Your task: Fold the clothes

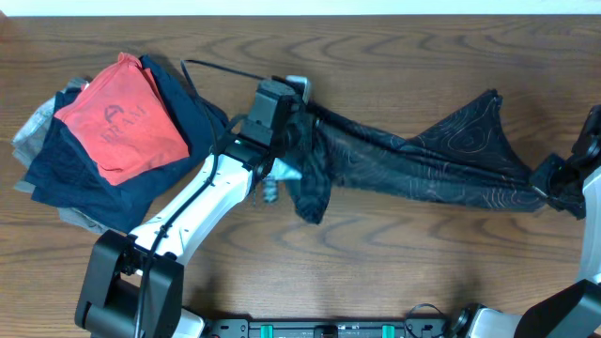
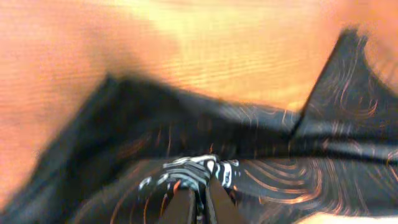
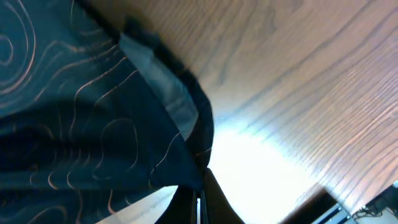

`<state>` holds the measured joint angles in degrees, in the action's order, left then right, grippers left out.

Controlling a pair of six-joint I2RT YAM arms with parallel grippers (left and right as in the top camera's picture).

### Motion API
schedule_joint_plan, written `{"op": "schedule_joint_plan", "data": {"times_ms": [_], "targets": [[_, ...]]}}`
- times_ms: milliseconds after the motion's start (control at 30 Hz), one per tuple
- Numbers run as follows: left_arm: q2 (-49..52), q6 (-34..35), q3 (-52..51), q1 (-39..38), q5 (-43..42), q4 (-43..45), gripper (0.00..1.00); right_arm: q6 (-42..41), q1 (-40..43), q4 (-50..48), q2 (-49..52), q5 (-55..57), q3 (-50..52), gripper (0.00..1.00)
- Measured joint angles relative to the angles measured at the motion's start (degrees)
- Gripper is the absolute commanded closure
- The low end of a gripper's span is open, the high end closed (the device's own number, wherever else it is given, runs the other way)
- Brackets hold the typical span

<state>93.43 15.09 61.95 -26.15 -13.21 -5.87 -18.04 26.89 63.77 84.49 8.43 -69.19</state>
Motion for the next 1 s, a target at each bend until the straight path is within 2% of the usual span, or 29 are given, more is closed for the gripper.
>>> {"op": "schedule_joint_plan", "data": {"times_ms": [33,133,167,200,367,533,767,1000], "targets": [[0.0,0.0,0.0,0.0,0.3,0.8,0.78,0.0,0.0,-0.2,0.0,0.2,0.0,0.99],[0.0,-0.2,0.0,0.0,1.4,0.1,0.11,-0.3,0.2,-0.5,0.0,0.3,0.0,0.99],[0.0,-0.1,0.0,0.0,1.6,-1.6,0.04,-0.4,0.2,-0.5,0.0,0.3,0.0,0.99],[0.0,-0.1,0.1,0.0,1.7,-3.8,0.00,-0.4,0.2,-0.5,0.0,0.4,0.0,0.99],[0.0,-0.1,-0.1,0.0,1.4,-18.3,0.02,-0.4,0.2,-0.7,0.0,0.4,0.0,0.99],[0.0,-0.1,-0.3,-1.0,0.9,-28.9,0.02,-0.4,0.2,-0.7,0.0,0.4,0.0,0.99],[0.7,-0.1,-3.0,-1.6,-0.2,-25.3,0.00,-0.4,0.2,-0.7,0.0,0.4,0.0,0.99],[6.0,0.1,-4.3,-3.8,-2.2,-21.5,0.14,-0.4,0.2,-0.6,0.0,0.4,0.0,0.99]]}}
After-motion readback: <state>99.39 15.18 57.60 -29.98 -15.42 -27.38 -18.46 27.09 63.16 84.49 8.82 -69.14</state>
